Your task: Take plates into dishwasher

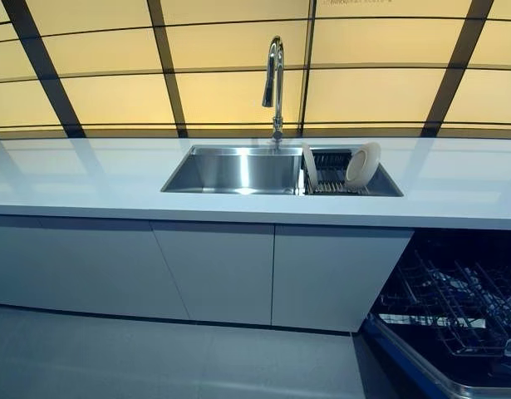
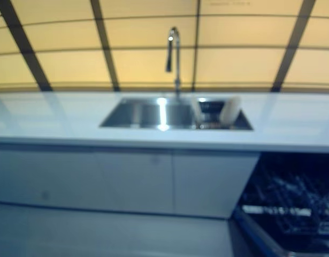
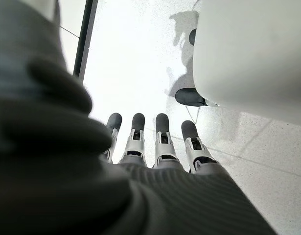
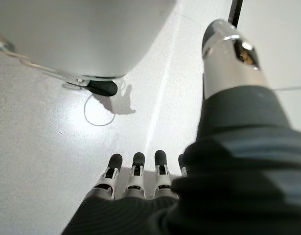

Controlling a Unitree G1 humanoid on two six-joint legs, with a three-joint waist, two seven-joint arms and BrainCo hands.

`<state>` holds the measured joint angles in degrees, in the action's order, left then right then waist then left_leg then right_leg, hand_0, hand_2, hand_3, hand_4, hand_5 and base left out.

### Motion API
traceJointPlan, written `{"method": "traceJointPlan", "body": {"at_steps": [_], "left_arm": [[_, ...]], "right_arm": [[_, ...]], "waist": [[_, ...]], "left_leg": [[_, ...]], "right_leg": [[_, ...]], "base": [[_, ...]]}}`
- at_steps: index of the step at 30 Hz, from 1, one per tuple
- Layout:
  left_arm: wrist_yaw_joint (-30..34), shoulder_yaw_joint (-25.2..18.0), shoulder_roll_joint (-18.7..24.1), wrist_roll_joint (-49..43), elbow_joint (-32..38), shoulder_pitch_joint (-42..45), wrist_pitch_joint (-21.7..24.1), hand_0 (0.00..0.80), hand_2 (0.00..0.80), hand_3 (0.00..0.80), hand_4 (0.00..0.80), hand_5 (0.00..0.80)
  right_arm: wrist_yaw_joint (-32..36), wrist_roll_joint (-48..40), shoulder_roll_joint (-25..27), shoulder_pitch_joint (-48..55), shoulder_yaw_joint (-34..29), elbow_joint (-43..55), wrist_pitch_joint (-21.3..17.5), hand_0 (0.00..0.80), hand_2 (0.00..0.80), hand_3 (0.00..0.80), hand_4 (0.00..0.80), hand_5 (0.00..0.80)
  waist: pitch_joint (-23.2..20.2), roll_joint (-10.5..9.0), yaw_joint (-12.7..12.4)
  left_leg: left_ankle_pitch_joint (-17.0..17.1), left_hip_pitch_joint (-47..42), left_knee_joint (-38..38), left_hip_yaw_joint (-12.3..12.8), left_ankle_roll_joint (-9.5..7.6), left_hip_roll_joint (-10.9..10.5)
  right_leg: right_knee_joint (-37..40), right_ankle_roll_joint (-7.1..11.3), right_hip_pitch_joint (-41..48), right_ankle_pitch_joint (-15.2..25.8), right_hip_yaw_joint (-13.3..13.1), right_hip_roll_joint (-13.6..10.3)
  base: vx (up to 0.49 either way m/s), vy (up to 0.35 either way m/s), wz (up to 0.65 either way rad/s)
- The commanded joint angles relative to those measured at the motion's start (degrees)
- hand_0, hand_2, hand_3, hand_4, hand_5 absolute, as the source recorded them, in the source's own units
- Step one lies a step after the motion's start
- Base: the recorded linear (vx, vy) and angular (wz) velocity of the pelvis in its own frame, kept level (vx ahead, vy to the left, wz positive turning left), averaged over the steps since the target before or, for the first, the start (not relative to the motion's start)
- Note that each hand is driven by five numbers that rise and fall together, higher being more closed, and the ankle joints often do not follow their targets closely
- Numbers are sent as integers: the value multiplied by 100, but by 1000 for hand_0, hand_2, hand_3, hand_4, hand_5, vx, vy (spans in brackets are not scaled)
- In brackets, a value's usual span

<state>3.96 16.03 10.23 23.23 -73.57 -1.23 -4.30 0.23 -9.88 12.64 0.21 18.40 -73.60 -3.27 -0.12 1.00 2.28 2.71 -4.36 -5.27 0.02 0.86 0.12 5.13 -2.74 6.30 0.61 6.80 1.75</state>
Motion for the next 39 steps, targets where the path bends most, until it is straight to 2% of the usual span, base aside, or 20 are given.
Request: {"method": "traceJointPlan", "body": {"at_steps": [1,10,15,17,18,19,21,22,23,25,26,27,28,29,31,33,34,37,39], "left_arm": [[10,43,-153,-282,-476,-311,3,0,0,0,0,0],[-75,56,-142,-274,-469,-270,-11,0,0,0,0,0],[-233,-46,-111,-112,-496,-286,-100,0,0,0,0,0],[-313,-216,-76,65,-512,-313,-157,0,0,0,0,0],[-315,-284,-64,70,-523,-321,-151,0,0,0,0,0],[-314,-353,-63,113,-538,-308,-105,0,0,0,0,0],[-258,-443,-70,158,-548,-283,-88,0,0,0,0,0],[-221,-474,-93,168,-567,-265,-84,0,0,0,0,0],[-203,-509,-111,178,-593,-216,-48,0,0,0,0,0],[-165,-483,-142,224,-621,-86,-1,0,0,0,0,0],[-151,-444,-153,214,-634,-48,28,0,0,0,0,0],[-143,-409,-169,204,-640,-17,62,0,0,0,0,0],[-154,-362,-194,241,-632,1,71,0,0,0,0,0],[-161,-340,-205,272,-630,2,79,0,0,0,0,0],[-235,-336,-266,508,-612,-45,18,0,0,0,0,0],[-250,-367,-282,617,-654,-66,-1,0,0,0,0,0],[-253,-405,-275,543,-674,-54,30,0,0,0,0,0],[-308,-407,-132,360,-653,-30,69,0,0,0,0,0],[-287,-393,-37,284,-658,-91,60,0,0,0,0,0]], "right_arm": [[87,109,-244,-469,231,-129,-16,0,0,0,0,0],[-65,37,-250,-452,224,-150,134,0,0,0,0,0],[-172,73,-214,-471,192,-178,163,0,0,0,0,0],[-177,146,-183,-512,216,-167,237,0,0,0,0,0],[-214,156,-157,-520,235,-154,247,0,0,0,0,0],[-252,161,-107,-528,257,-120,245,0,0,0,0,0],[-264,303,-47,-550,237,-95,289,0,0,0,0,0],[-280,348,-17,-576,229,-128,334,0,0,0,0,0],[-267,375,0,-594,209,-157,345,0,0,0,0,0],[-184,461,18,-667,171,-267,308,0,0,0,0,0],[-181,502,12,-673,163,-290,271,0,0,0,0,0],[-207,489,6,-689,182,-309,237,0,0,0,0,0],[-227,449,7,-709,208,-318,241,0,0,0,0,0],[-227,414,9,-714,211,-315,259,0,0,0,0,0],[-264,347,16,-715,111,-409,271,0,0,0,0,0],[-309,431,-13,-705,38,-487,275,0,0,0,0,0],[-316,458,-33,-676,0,-516,269,0,0,0,0,0],[-241,728,-105,-572,-15,-461,204,0,0,0,0,0],[-262,623,-124,-592,54,-368,222,0,0,0,0,0]], "waist": [[275,-125,-68],[337,-124,-33],[402,-219,-41],[513,-354,-59],[602,-411,-81],[757,-422,-113],[933,-338,-151],[1021,-271,-188],[1069,-230,-220],[1111,-188,-231],[1111,-148,-237],[1121,-120,-267],[1084,-78,-286],[1077,-66,-290],[1052,-44,-263],[995,-51,-254],[953,-72,-260],[809,-172,-295],[759,-202,-326]], "left_leg": [[-584,-320,27,221,-609,-541],[-602,-420,27,181,-632,-525],[-611,-508,155,219,-600,-455],[-748,-70,1259,357,-519,-367],[-578,369,2103,381,-462,-287],[-251,1020,3148,329,-392,-201],[-14,1676,3932,201,-328,-218],[61,1847,3870,115,-277,-408],[217,1846,3406,61,-196,-583],[539,1572,1906,8,-144,-638],[831,1478,1022,-272,-119,-688],[1010,1426,457,-577,-103,-733],[1060,1449,29,-871,-103,-759],[1021,1503,27,-937,-107,-776],[715,1406,27,-697,-176,-774],[702,1308,52,-697,-226,-785],[593,1266,149,-690,-261,-802],[175,1191,484,-385,-388,-804],[130,1232,542,-353,-404,-796]], "right_leg": [[-13,230,73,-52,-282,80],[-48,165,157,-124,-326,121],[-58,72,224,-162,-452,186],[-190,-39,185,-180,-493,146],[-232,-116,170,-170,-500,158],[-317,-224,136,-146,-515,225],[-450,-302,80,-127,-556,333],[-474,-266,98,-106,-608,358],[-470,-207,135,-82,-674,374],[-504,-162,165,-126,-762,418],[-545,-156,171,-151,-793,472],[-567,-153,204,-171,-904,535],[-612,-157,194,-211,-1049,620],[-631,-157,199,-231,-1108,648],[-650,-152,333,-368,-1284,639],[-685,-128,467,-465,-1291,565],[-700,-104,587,-537,-1250,493],[-715,8,844,-708,-907,210],[-618,15,869,-698,-767,126]], "base": [[0,0,0],[20,-39,0],[35,-129,-1],[-17,-207,1],[-113,-237,9],[-133,-207,16],[-84,-79,12],[7,56,-17],[78,84,-32],[169,65,-27],[201,56,-27],[198,58,-22],[180,47,-17],[233,68,-17],[341,108,-44],[347,84,-47],[361,52,-22],[401,38,-12],[248,-8,-12]]}}
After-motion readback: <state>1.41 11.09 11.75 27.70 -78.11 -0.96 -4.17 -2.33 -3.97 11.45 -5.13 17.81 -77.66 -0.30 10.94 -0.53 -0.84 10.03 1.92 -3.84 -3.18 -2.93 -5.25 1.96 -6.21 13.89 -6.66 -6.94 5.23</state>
